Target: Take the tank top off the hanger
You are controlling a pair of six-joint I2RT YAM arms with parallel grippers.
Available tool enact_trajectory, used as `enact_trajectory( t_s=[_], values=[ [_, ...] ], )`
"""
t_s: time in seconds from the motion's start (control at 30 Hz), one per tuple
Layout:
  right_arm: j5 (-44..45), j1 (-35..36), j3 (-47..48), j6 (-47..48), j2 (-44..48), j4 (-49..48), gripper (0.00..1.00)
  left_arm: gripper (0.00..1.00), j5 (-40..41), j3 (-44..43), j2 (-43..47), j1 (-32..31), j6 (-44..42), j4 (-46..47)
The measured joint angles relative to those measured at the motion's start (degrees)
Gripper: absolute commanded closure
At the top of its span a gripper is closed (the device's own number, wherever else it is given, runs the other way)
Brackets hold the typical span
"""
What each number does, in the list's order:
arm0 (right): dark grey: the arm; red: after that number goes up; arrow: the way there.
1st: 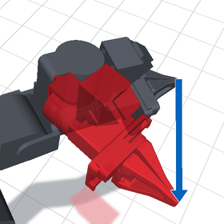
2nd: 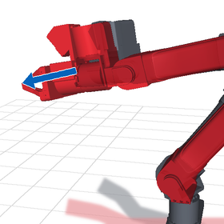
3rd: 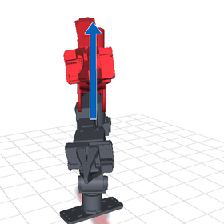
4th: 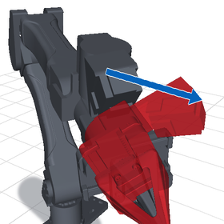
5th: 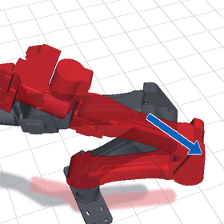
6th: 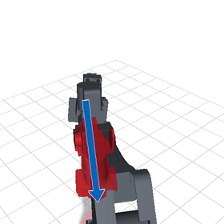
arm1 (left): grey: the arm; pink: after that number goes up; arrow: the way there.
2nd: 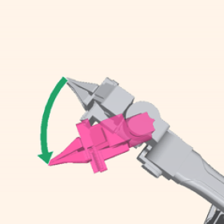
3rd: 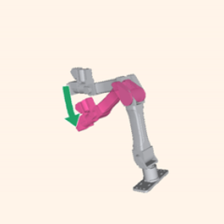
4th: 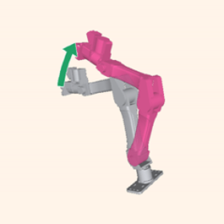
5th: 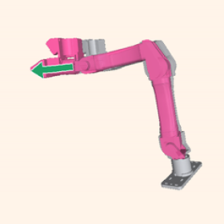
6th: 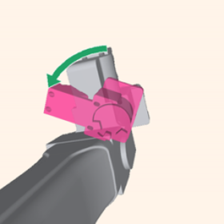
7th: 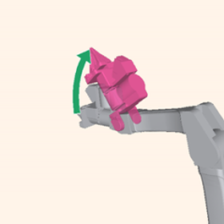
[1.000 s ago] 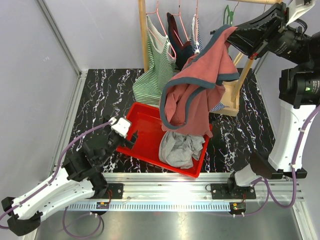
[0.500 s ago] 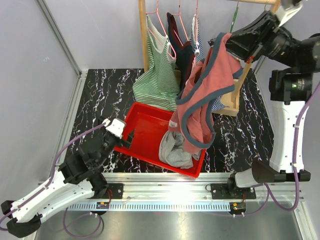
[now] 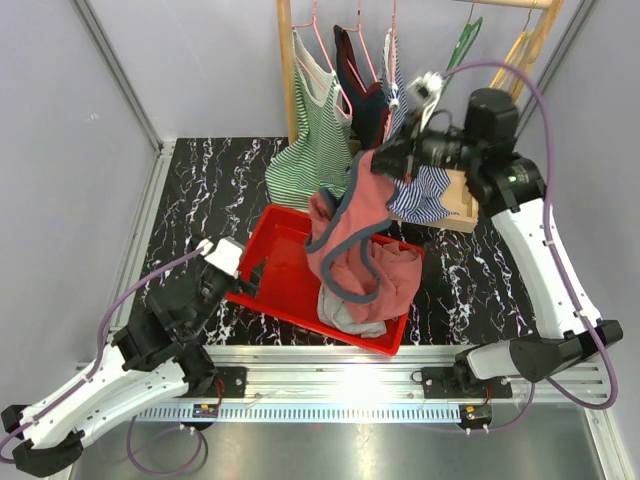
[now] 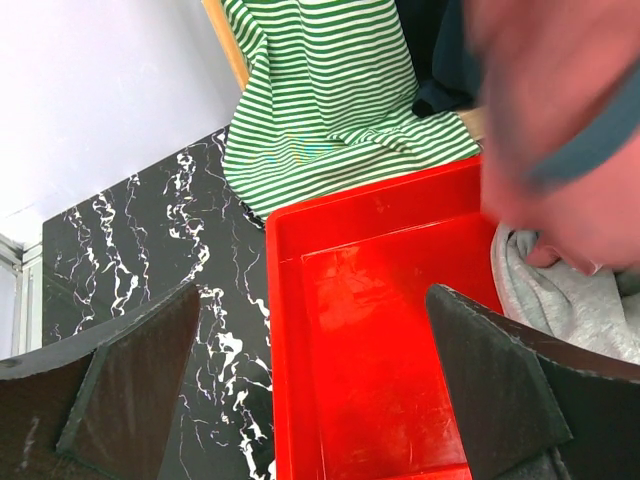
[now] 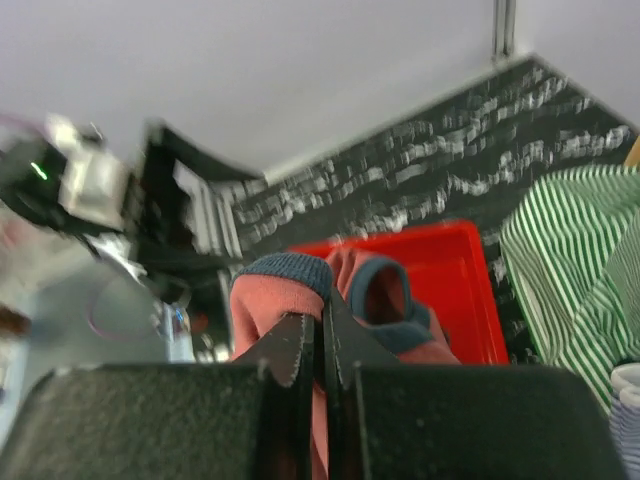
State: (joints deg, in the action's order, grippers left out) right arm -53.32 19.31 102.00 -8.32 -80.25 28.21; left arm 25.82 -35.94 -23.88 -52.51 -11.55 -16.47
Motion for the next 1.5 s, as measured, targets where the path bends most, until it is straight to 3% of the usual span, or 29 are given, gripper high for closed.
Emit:
enact_trajectory(
  t_s=[0.3,0.47,0.7,0.9,0.93,1.07,1.23,1.5],
  values=[
    [5.7,6.7,-16.3,34.9,0.6,20.3,0.93,0.01,0.0,0.0,0.0,0.0,0.2,0.2],
    [13.9,11.6,-29.8,44.9,0.4,21.9,0.89,0.01,-1.0,0.0,-0.1,0.0,1.4,1.0],
    [23.8,14.6,-40.0,47.7,-4.8,18.5,0.80,0.01,-4.5,-0.2,-3.0,0.0,5.2,3.3],
    [27.3,14.6,-41.0,48.6,-6.2,17.3,0.47,0.01,-8.6,-5.4,-10.1,0.1,10.0,4.0],
    [27.3,14.6,-41.0,48.8,-5.7,17.4,0.37,0.01,-9.2,-6.7,-11.5,0.2,10.7,4.5],
    [28.6,14.6,-40.8,50.5,1.2,18.8,0.19,0.01,-12.4,-12.1,-17.5,0.9,13.2,5.8],
    [29.1,12.4,-39.6,52.4,13.7,20.7,0.13,0.02,-18.2,-22.4,-26.6,3.1,17.2,6.3],
    [26.9,-2.0,-43.7,47.2,21.2,15.6,0.08,0.07,-29.1,-45.7,-46.3,9.0,27.2,7.5]
  ],
)
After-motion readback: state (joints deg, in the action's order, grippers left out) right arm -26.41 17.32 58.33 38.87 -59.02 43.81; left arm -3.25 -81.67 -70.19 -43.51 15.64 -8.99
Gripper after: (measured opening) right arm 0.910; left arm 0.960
